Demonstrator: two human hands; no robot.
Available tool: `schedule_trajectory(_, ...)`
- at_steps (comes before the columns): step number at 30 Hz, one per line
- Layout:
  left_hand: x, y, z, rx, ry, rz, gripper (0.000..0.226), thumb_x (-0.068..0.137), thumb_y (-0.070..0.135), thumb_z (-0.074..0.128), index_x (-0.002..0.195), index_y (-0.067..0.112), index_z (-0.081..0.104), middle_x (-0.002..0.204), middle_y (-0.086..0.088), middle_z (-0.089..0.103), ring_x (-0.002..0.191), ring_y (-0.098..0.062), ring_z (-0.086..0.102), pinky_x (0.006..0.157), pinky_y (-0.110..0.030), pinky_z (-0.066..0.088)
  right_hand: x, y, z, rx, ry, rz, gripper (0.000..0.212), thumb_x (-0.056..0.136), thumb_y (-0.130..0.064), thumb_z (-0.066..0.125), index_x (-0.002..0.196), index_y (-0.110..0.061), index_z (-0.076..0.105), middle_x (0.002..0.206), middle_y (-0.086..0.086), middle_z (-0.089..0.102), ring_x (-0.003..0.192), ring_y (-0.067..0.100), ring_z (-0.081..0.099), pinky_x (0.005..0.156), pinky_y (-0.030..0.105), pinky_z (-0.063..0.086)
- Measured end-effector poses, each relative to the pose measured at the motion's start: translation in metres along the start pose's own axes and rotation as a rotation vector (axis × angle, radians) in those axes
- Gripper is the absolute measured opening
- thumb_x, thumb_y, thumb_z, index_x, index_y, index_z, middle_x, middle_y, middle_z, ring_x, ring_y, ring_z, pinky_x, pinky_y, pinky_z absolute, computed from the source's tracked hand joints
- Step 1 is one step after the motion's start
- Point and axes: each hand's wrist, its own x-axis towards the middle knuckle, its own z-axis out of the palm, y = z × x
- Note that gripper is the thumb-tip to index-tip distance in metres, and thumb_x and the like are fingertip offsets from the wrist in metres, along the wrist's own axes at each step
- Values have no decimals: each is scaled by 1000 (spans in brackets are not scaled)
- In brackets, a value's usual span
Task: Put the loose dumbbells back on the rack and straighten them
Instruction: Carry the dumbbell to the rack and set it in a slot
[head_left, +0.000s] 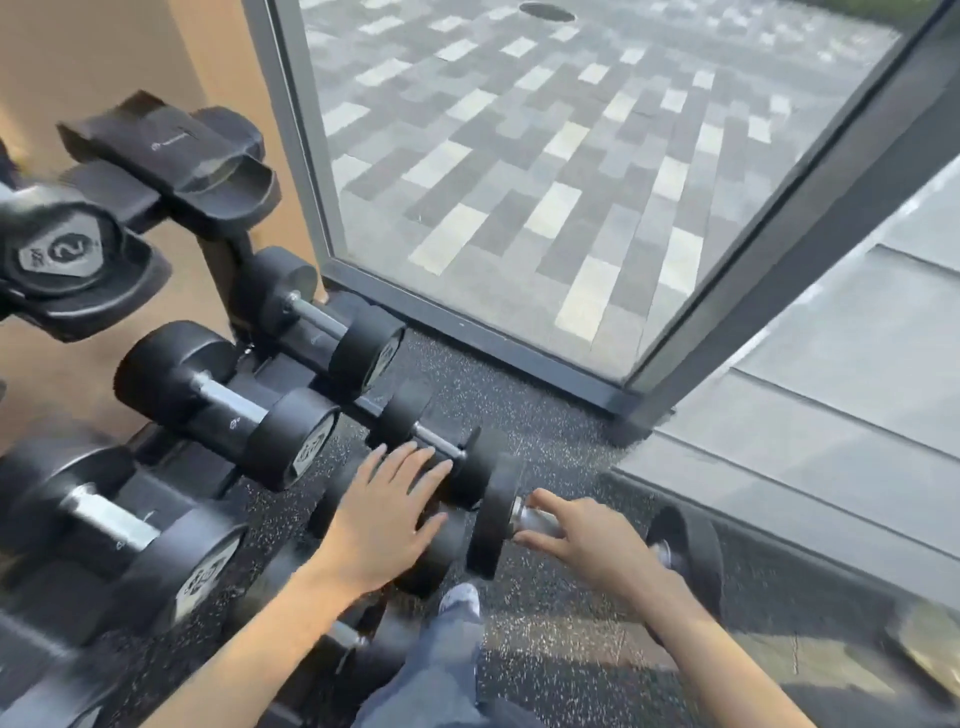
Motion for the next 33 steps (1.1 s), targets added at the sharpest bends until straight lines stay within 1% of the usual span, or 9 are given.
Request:
schedule_trajectory(4, 42, -16, -12, -4, 33, -53, 54, 87, 46, 38, 129, 17, 54, 130, -6, 56, 124, -26, 47, 107, -42, 25, 51, 8, -41, -98, 17, -114, 49, 85, -65, 42, 116, -27, 43, 93, 4, 62, 89, 27, 60, 66, 33, 41)
schedule_trajectory(8, 43, -33, -11, -30, 29, -146, 54, 89, 46, 40, 131, 16, 53, 131, -6, 55, 126, -26, 46, 107, -43, 28, 83, 16, -55, -129, 2, -213, 50, 84, -67, 40, 114, -28, 42, 90, 5, 64, 85, 28, 61, 67, 34, 45)
schedule_trajectory(12, 46, -45, -5, -14, 8, -231, 54, 89, 46, 38, 130, 16, 55, 129, -6, 57, 125, -25, 47, 105, -43, 30, 122, 24, -69, -125, -49, -280, 50, 84, -66, 42, 115, -27, 43, 82, 4, 58, 85, 29, 60, 67, 35, 44)
schedule_trajectory(15, 66, -46, -7, 6, 10, -289, 53, 89, 46, 39, 131, 17, 55, 130, -6, 57, 125, -24, 47, 105, -42, 29, 158, 33, -83, -143, -73, -374, 52, 82, -67, 43, 116, -28, 45, 87, 4, 63, 87, 27, 60, 68, 35, 46)
schedule_trajectory(18, 98, -42, -8, 37, 23, -379, 54, 88, 47, 38, 131, 16, 55, 130, -7, 56, 125, -25, 47, 106, -42, 28, 202, 47, -102, -215, -79, -487, 54, 79, -71, 41, 114, -29, 45, 86, 2, 66, 85, 24, 61, 69, 36, 50)
schedule_trajectory(21, 141, -35, -10, 37, 45, -500, 55, 88, 46, 38, 130, 16, 55, 130, -8, 57, 123, -26, 48, 106, -42, 26, 244, 63, -127, -244, -89, -591, 53, 80, -70, 42, 113, -29, 46, 79, 0, 60, 81, 25, 61, 66, 35, 48)
schedule_trajectory(24, 190, -21, -10, 38, 66, -614, 55, 88, 47, 37, 128, 14, 57, 128, -9, 58, 122, -28, 50, 106, -43, 27, 280, 89, -158, -240, -109, -659, 51, 81, -68, 45, 114, -30, 46, 82, 3, 61, 84, 26, 60, 67, 36, 48)
schedule_trajectory(27, 239, -6, -12, 9, 76, -665, 55, 89, 46, 36, 129, 13, 55, 128, -10, 58, 122, -30, 50, 106, -44, 26, 312, 116, -192, -252, -153, -706, 51, 79, -67, 49, 115, -31, 47, 75, 2, 59, 81, 26, 62, 68, 36, 50)
schedule_trajectory(33, 301, 10, -19, 9, 132, -831, 57, 92, 50, 30, 130, 14, 54, 131, -10, 56, 124, -29, 49, 108, -43, 23, 375, 142, -238, -403, -191, -862, 53, 81, -66, 49, 120, -29, 45, 88, 8, 67, 86, 31, 63, 73, 38, 51)
